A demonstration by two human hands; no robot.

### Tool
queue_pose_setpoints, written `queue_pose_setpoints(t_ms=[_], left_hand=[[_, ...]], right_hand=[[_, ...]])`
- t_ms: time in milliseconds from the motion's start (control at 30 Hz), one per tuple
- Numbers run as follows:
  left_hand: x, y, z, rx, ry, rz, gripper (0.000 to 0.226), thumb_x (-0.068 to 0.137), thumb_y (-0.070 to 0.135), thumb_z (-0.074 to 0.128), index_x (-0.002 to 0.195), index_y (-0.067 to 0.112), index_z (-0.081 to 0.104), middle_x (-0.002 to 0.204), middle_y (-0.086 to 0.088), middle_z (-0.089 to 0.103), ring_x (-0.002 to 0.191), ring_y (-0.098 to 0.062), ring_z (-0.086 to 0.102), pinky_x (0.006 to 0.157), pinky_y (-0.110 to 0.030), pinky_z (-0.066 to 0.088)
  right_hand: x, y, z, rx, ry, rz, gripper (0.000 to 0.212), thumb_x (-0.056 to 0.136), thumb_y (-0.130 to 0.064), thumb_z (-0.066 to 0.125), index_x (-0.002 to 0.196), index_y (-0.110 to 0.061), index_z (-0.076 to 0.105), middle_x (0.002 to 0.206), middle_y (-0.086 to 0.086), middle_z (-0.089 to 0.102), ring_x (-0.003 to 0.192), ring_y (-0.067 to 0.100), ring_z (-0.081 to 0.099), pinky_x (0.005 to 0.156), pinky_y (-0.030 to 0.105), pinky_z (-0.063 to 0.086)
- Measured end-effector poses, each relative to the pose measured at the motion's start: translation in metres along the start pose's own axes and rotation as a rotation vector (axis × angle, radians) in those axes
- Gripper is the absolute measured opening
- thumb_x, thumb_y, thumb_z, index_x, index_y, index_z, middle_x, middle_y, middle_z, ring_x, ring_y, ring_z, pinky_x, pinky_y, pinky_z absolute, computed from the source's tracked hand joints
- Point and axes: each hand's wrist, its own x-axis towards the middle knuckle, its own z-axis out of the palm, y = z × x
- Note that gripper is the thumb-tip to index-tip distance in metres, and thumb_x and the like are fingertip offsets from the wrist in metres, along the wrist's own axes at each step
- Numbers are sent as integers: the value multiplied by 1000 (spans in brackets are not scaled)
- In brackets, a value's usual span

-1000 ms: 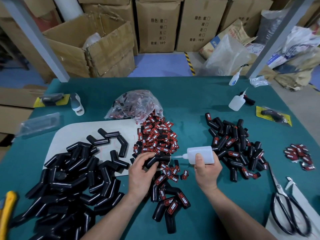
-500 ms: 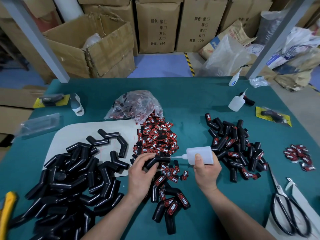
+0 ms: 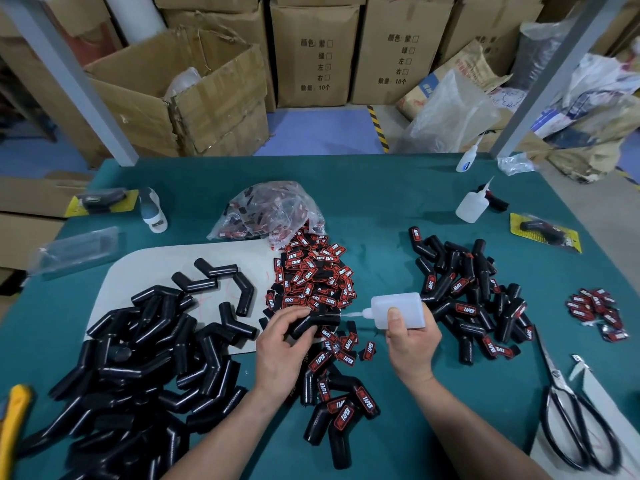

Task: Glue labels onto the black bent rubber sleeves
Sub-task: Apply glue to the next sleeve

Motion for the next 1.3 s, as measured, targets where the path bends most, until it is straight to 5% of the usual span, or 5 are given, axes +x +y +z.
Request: queue_pose_setpoints(t_ms=[133,400,967,1233,1300], left_hand=[[0,5,-1,22,9,35,54,85,1,80,108,49,73,117,16,69,112,-13,68,82,-20,58],[0,7,0,31,9,35,44,84,-1,81,108,36,75,117,16,70,115,-12,67,100,-29,53],[-2,17,-2,71,19,50,48,85,0,80,107,41,73,115,20,68,110,-5,66,82,-8,50],[-3,20,-2,65,28,57,47,84,1,81,107,41,72,113,22,67,107,-3,66,80,-6,49],[-3,19,-1,67,36,65,48,83,0,82,107,40,72,113,21,67,106,-3,66,79,-5,48]], right_hand=[[0,-1,0,1,-3,4,28,78,-51,65,74,-24,57,60,9,58,54,32,57,48,48,48],[0,-1,1,1,-3,-20,14,78,-49,65,76,-35,63,65,-9,62,56,26,57,50,49,50],[-1,-1,0,0,-32,-4,30,78,-51,67,71,-24,57,58,12,57,49,36,56,42,54,47],[-1,-1,0,1,-26,-34,27,78,-50,66,71,-26,56,62,7,58,50,32,56,42,47,47],[-1,-2,0,11,-29,-46,27,79,-48,65,70,-26,53,62,-3,58,51,17,55,46,35,47]])
